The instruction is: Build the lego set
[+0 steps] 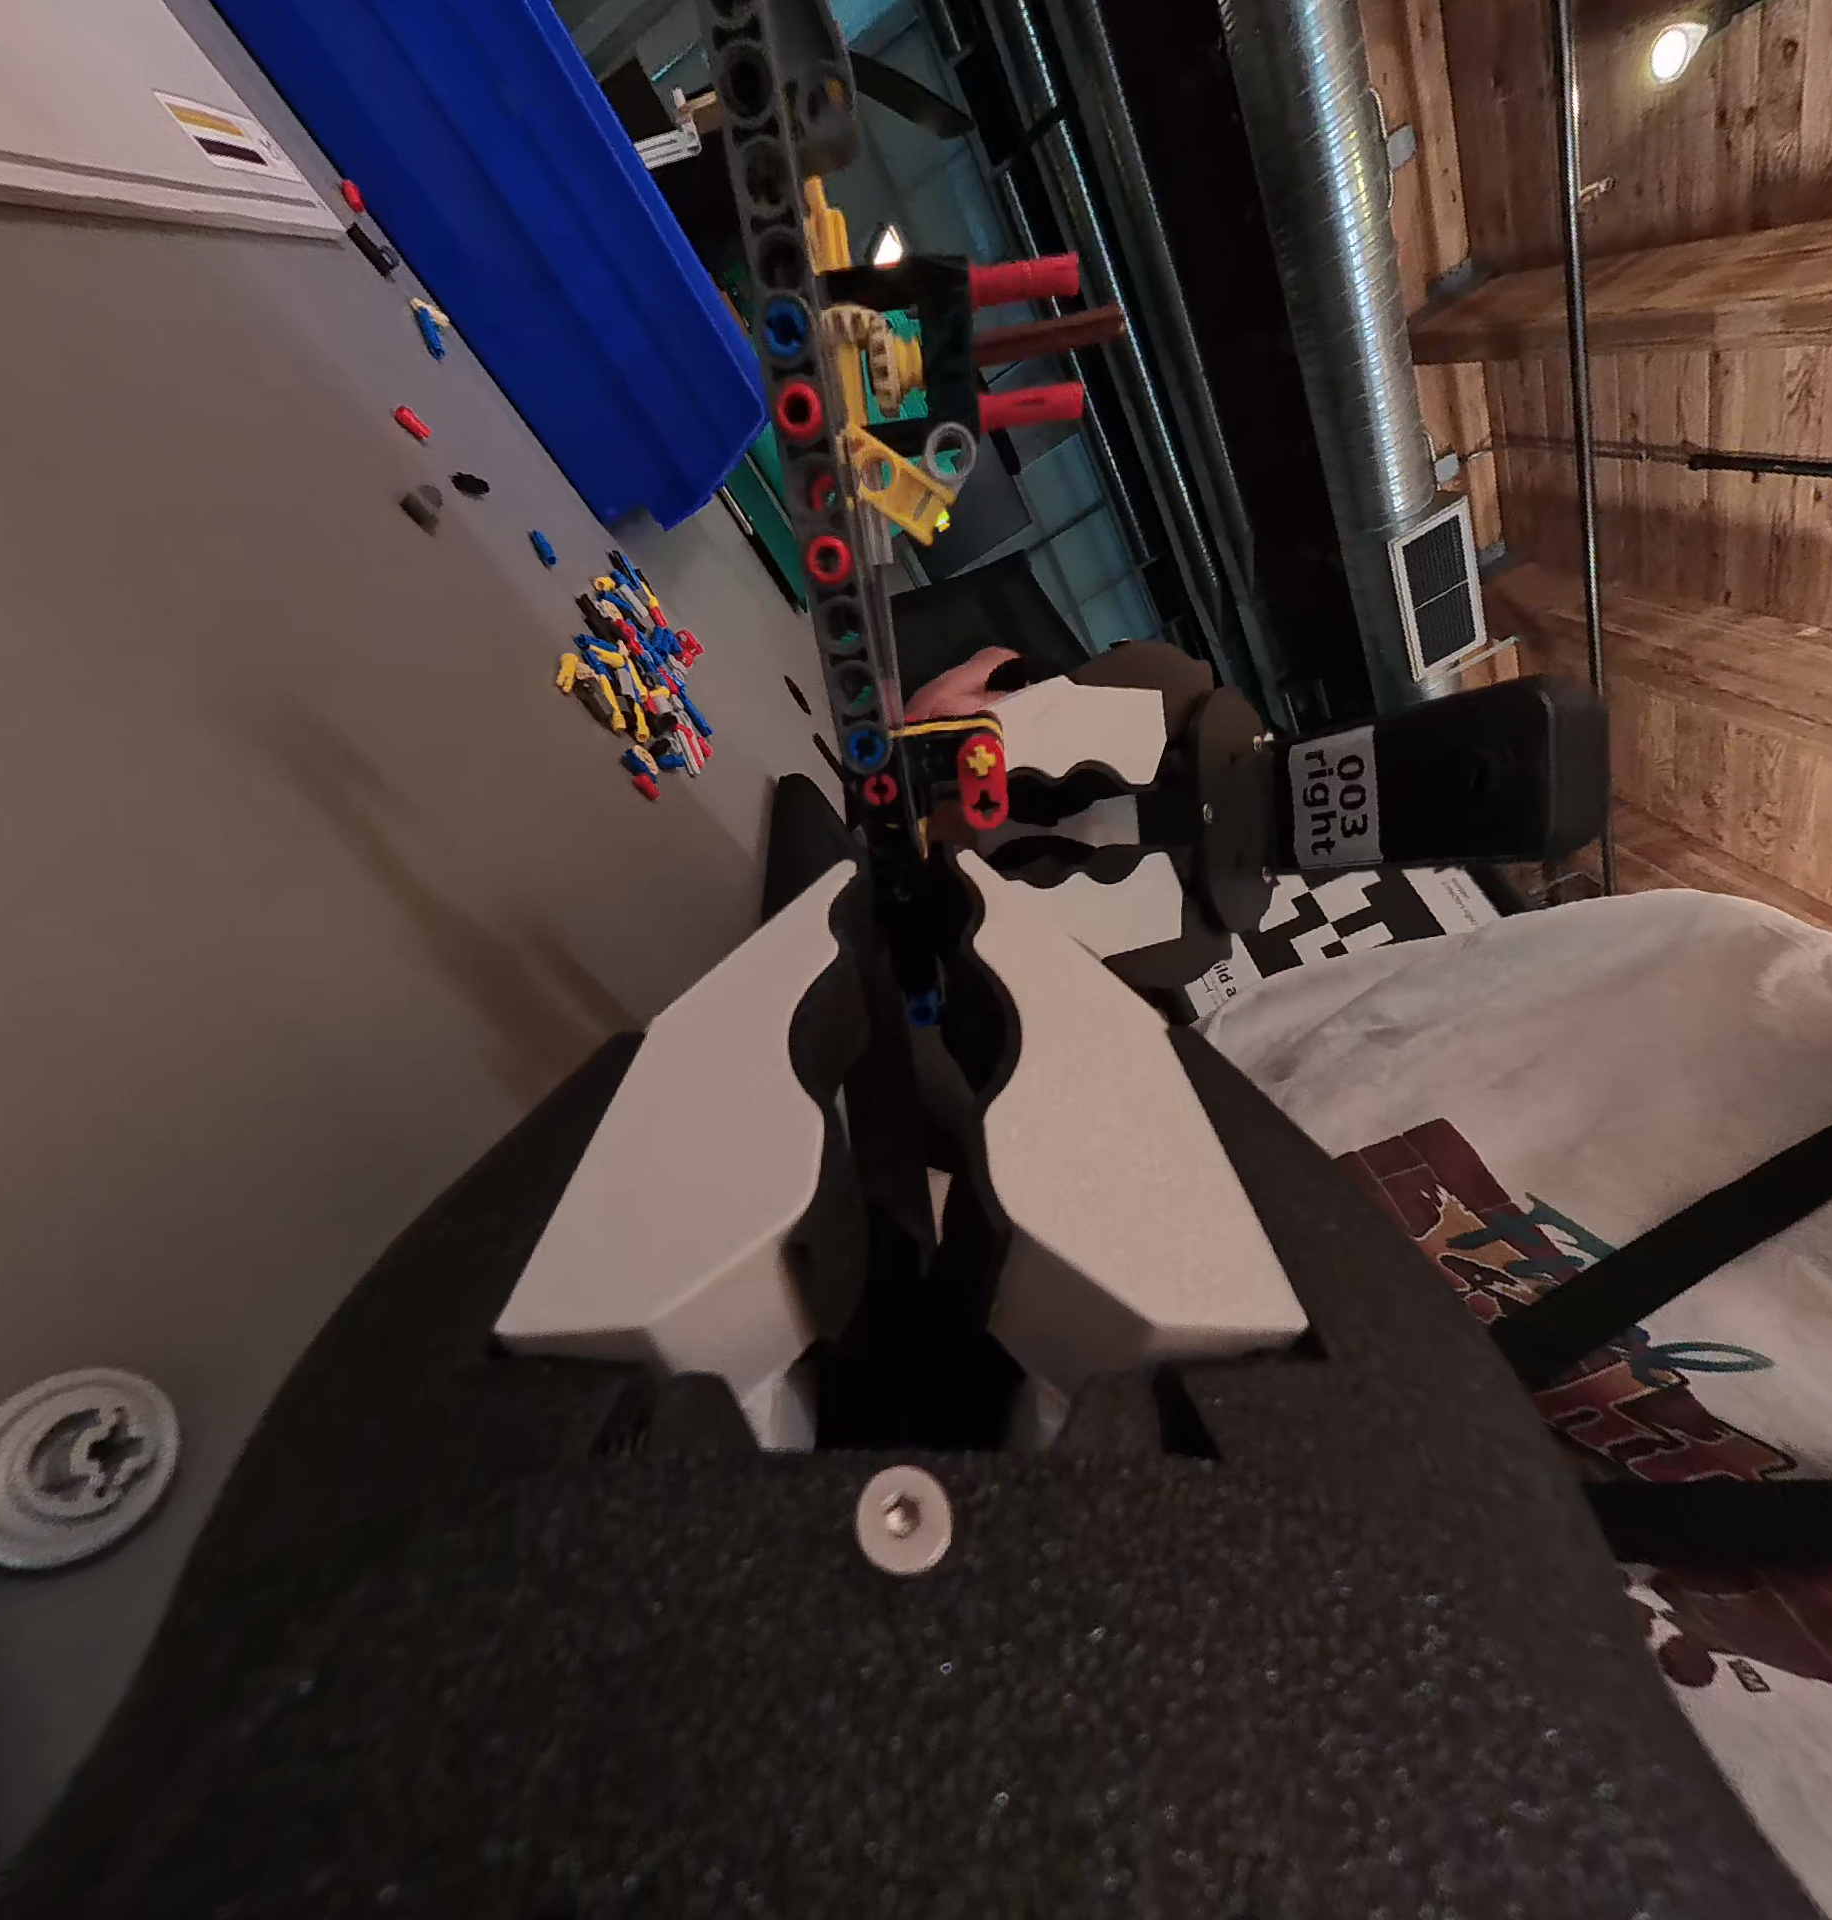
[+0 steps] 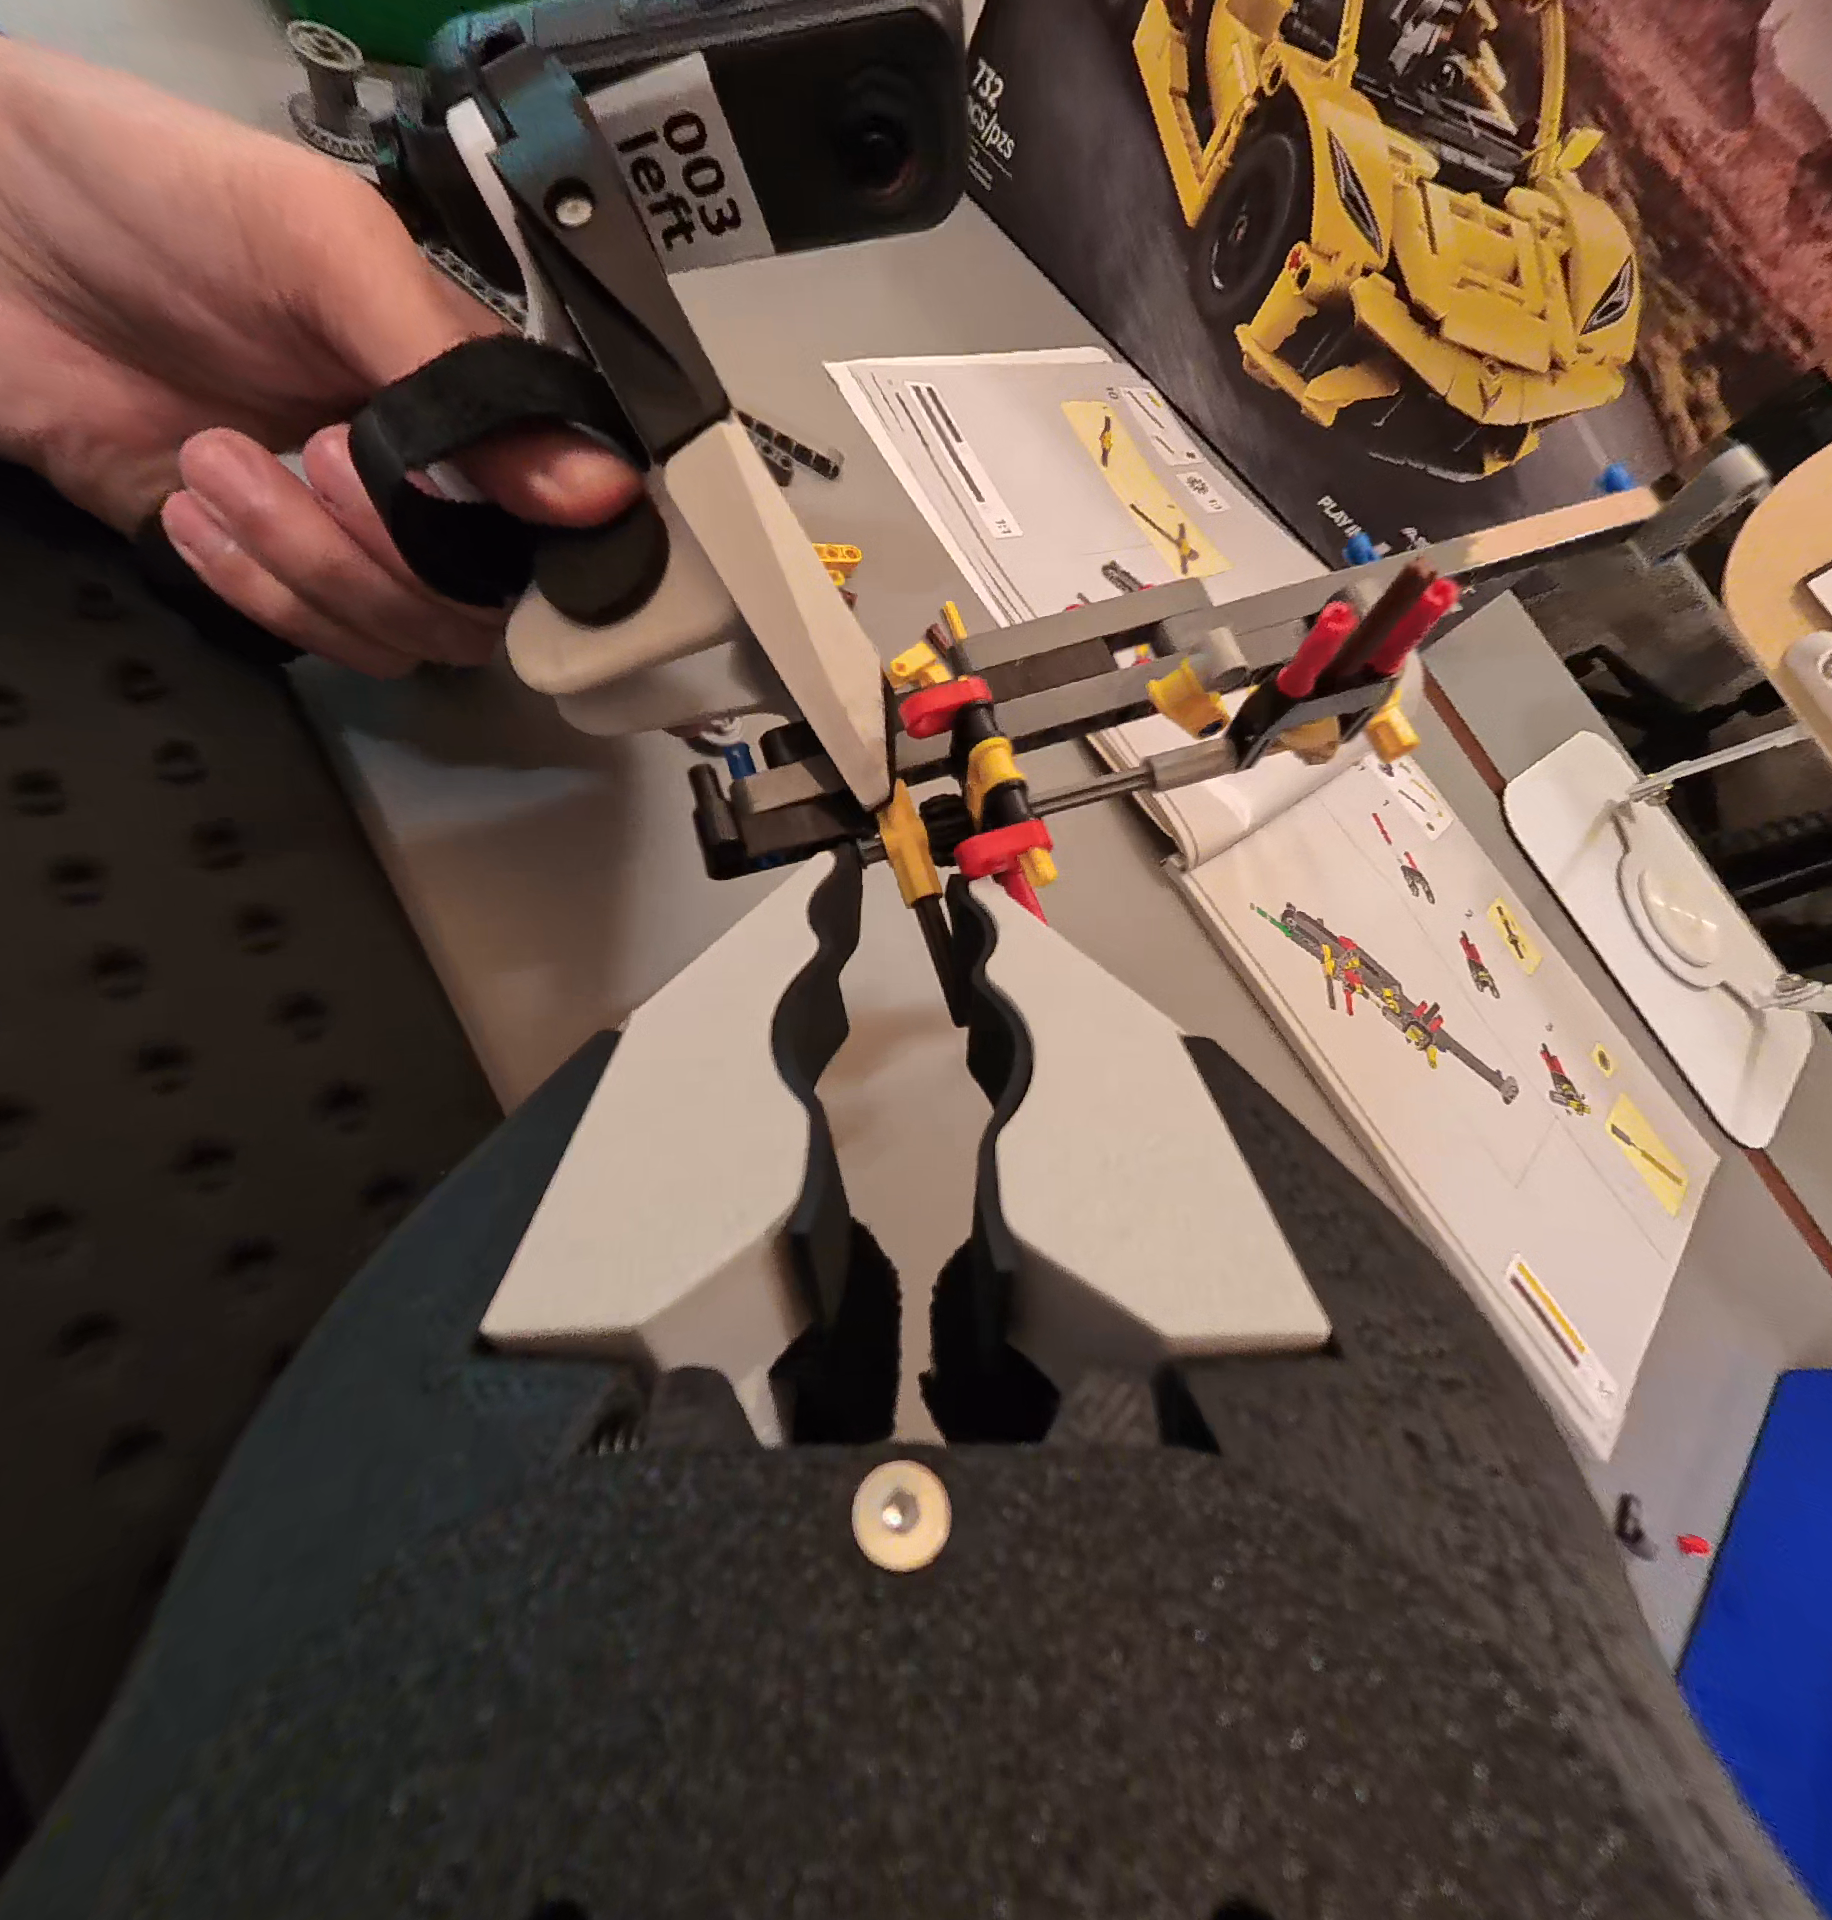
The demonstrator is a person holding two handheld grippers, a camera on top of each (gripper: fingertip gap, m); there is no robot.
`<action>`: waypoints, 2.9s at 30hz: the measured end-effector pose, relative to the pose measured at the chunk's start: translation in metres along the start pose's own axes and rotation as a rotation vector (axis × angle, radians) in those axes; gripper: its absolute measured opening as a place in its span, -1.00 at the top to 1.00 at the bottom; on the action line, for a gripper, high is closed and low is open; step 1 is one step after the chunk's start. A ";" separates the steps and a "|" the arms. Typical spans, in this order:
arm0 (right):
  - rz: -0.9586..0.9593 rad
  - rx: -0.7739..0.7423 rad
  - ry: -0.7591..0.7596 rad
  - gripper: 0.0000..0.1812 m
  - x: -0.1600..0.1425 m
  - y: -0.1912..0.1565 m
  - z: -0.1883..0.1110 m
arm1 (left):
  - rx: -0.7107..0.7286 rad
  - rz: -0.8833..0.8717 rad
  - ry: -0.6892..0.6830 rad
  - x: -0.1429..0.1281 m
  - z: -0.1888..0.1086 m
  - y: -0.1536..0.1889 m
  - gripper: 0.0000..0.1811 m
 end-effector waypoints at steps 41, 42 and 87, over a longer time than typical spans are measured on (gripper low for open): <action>0.106 0.022 0.157 0.53 -0.039 0.051 0.008 | 0.197 0.053 -0.262 -0.013 0.004 -0.013 0.93; 0.098 0.017 0.180 0.56 -0.039 0.051 0.009 | 0.206 0.048 -0.274 -0.014 0.005 -0.014 0.93; 0.248 -0.238 0.026 0.74 -0.067 0.055 0.026 | 0.726 0.612 -0.750 0.029 0.074 -0.041 0.96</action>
Point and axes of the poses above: each gripper's, where its closed fingertips meet, z out along the fingers, x out of its top, y = z × x across the jaws, the point moved 8 cm from there along -z, back along the fingers, and after that the axes turned 11 degrees about -x, right-handed, at the moved point
